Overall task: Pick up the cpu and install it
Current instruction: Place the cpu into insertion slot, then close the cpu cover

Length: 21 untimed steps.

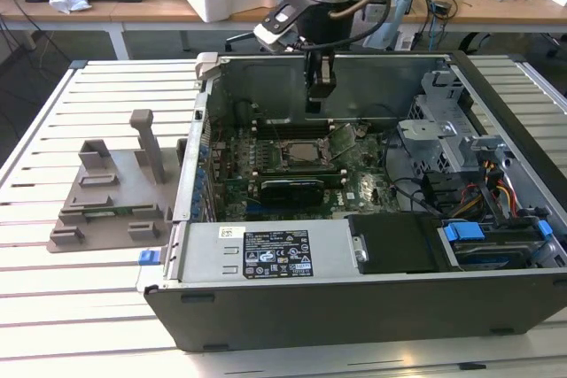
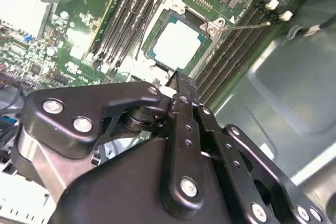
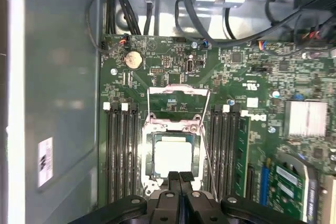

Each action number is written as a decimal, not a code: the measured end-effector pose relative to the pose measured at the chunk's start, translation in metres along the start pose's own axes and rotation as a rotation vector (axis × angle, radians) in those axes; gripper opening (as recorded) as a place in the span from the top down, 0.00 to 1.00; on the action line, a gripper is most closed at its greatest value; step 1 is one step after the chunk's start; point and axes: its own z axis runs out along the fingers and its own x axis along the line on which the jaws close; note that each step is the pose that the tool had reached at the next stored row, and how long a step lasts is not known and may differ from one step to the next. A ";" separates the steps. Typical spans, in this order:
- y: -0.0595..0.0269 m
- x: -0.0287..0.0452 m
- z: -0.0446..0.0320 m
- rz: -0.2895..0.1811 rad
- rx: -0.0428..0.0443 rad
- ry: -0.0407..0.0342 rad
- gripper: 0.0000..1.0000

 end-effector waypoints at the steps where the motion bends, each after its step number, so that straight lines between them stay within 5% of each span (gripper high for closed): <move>1: -0.0001 0.0000 -0.0017 0.000 -0.0001 0.0004 0.89; 12: 0.0003 0.0000 -0.0018 0.000 -0.0001 0.0005 0.89; 21: 0.0249 -0.0002 -0.0026 0.000 0.0000 0.0004 0.89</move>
